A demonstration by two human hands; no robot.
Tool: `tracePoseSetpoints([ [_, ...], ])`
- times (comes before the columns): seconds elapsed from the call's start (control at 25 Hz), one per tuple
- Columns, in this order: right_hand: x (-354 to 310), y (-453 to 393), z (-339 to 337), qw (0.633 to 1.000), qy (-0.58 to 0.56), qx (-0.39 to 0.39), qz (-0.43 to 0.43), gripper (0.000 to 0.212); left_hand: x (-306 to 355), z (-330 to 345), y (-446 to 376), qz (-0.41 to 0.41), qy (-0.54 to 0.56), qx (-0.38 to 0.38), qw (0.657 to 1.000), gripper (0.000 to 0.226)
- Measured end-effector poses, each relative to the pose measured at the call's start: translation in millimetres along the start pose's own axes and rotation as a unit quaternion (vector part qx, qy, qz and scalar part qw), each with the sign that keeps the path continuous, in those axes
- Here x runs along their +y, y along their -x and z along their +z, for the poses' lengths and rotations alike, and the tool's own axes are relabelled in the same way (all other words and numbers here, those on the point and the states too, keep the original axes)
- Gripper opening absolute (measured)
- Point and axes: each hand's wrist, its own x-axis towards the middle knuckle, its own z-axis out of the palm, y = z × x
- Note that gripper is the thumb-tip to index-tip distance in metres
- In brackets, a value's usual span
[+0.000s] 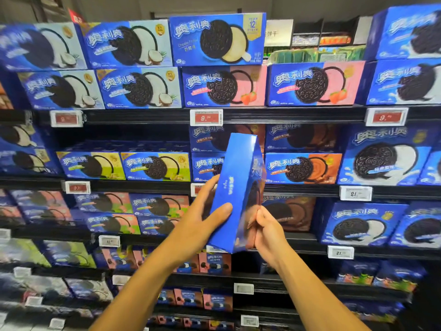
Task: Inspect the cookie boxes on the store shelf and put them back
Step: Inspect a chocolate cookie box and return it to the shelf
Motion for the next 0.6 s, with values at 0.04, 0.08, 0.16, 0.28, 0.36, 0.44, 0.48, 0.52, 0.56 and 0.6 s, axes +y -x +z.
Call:
tracePoseSetpoints([
  [0.04, 0.4, 0.1, 0.8, 1.0, -0.001, -0.009, 0.001, 0.035, 0.2, 4.8, -0.1, 0.002, 0.008, 0.0, 1.0, 0.046],
  [0.08, 0.9, -0.7, 0.5, 1.0, -0.002, -0.017, 0.005, 0.035, -0.1, 7.7, -1.4, 0.007, 0.013, 0.002, 1.0, 0.047],
  [0.16, -1.0, -1.9, -1.4, 1.0, -0.009, -0.02, 0.011, 0.035, -2.2, 8.1, -4.8, 0.009, 0.03, 0.001, 1.0, 0.048],
  [0.28, -2.8, -2.0, -3.1, 1.0, 0.0, 0.002, 0.021, 0.039, -6.8, 4.9, -10.0, -0.015, 0.053, -0.001, 0.998, 0.055],
  [0.36, -1.8, 1.6, -0.5, 0.999, 0.01, 0.006, 0.035, 0.042, -9.2, 5.6, -14.9, -0.033, 0.065, 0.002, 0.997, 0.059],
  [0.44, 4.2, 2.7, -0.4, 0.998, 0.012, -0.007, 0.061, 0.042, -8.8, 6.9, -22.2, -0.045, 0.087, 0.016, 0.995, 0.062],
  [0.48, 7.0, 2.9, 0.8, 0.997, 0.003, -0.011, 0.071, 0.04, -8.5, 8.0, -26.4, -0.046, 0.095, 0.027, 0.994, 0.066],
  [0.52, 10.2, 3.8, 3.4, 0.996, -0.006, -0.006, 0.085, 0.041, -8.6, 9.7, -30.2, -0.048, 0.103, 0.035, 0.993, 0.072],
  [0.56, 15.6, 3.4, 4.1, 0.995, -0.006, -0.005, 0.097, 0.044, -8.4, 12.7, -33.7, -0.048, 0.111, 0.037, 0.992, 0.075],
  [0.6, 19.9, 4.2, 4.3, 0.994, 0.001, -0.001, 0.109, 0.043, -8.2, 17.0, -36.3, -0.048, 0.119, 0.036, 0.991, 0.076],
])
